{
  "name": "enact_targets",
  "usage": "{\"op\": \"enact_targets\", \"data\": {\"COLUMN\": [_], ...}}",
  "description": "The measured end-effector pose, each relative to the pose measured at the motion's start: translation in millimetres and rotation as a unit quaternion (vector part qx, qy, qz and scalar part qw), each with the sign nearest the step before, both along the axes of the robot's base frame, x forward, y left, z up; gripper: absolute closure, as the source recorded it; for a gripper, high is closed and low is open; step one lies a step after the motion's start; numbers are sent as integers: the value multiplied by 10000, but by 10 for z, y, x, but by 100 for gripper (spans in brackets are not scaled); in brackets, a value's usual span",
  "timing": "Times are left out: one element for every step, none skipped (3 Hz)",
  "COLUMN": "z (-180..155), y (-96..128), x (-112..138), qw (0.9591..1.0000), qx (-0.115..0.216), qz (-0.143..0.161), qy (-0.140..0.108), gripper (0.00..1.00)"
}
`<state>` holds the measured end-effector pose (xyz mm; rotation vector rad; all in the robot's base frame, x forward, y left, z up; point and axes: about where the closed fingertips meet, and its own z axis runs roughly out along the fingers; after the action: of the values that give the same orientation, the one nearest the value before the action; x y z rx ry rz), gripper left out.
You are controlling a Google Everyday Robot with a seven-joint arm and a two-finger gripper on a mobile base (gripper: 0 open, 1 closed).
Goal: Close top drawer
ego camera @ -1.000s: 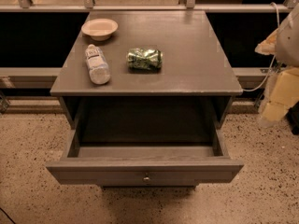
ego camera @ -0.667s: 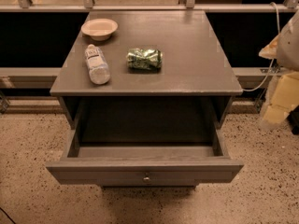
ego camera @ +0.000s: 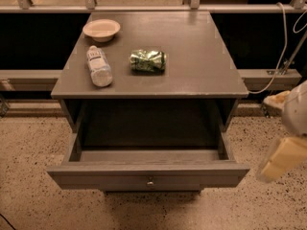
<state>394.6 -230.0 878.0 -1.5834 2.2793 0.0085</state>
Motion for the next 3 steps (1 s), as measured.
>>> {"op": "enact_targets", "data": {"z": [-332,-447,-720], "y": [-45,99,317], "x": [-94,-6,-84], "qw": [9997,9983,9947], "qx": [44,196,601], "qz": [199,529,809], "qy": [-105,-116,-190], "gripper": [0,0,14]}}
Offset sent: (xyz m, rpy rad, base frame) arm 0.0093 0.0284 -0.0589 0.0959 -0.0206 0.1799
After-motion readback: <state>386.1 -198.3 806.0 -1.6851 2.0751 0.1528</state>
